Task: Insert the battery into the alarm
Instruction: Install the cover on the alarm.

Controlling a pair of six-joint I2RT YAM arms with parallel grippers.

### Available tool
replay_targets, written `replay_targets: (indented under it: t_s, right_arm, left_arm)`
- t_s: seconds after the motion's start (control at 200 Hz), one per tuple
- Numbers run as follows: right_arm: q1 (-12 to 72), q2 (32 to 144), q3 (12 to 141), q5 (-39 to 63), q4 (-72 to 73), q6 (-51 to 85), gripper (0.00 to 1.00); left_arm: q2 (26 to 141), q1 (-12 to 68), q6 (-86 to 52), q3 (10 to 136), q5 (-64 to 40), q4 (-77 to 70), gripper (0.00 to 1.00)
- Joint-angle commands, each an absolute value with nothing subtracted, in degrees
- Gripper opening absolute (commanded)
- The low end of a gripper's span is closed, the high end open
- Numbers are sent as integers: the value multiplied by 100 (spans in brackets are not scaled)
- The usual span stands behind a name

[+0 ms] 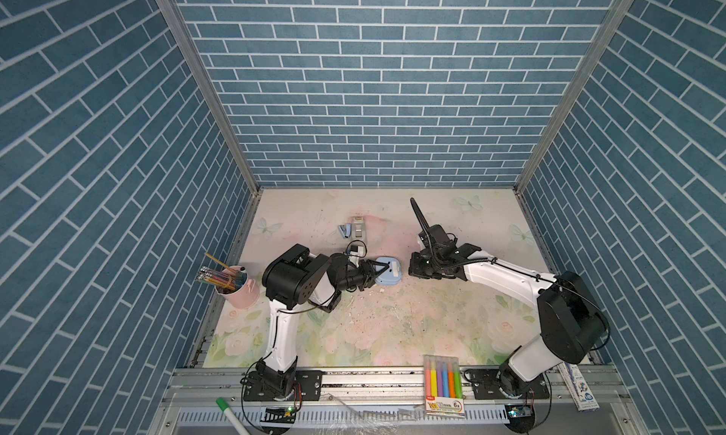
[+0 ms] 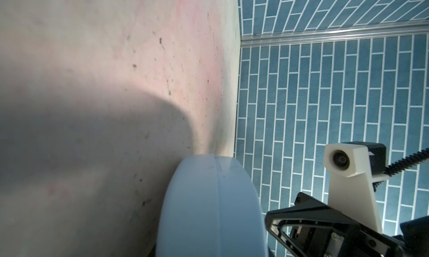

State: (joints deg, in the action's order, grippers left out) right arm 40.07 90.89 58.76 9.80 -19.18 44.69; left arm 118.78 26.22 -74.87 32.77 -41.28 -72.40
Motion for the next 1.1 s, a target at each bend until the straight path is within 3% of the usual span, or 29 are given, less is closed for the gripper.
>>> replay_targets:
  t_s: [0.0,1.095]
  right_arm:
    - [4008,9128,5920,860,-1859,4575,0]
    - [4113,10351,7177,1132,-2377,4276,0]
  left_arm:
    - [11808,2619,-6927,3132,-3687,-5594,1]
    - [11812,2669,-6855,3188,-3661,-5421,1]
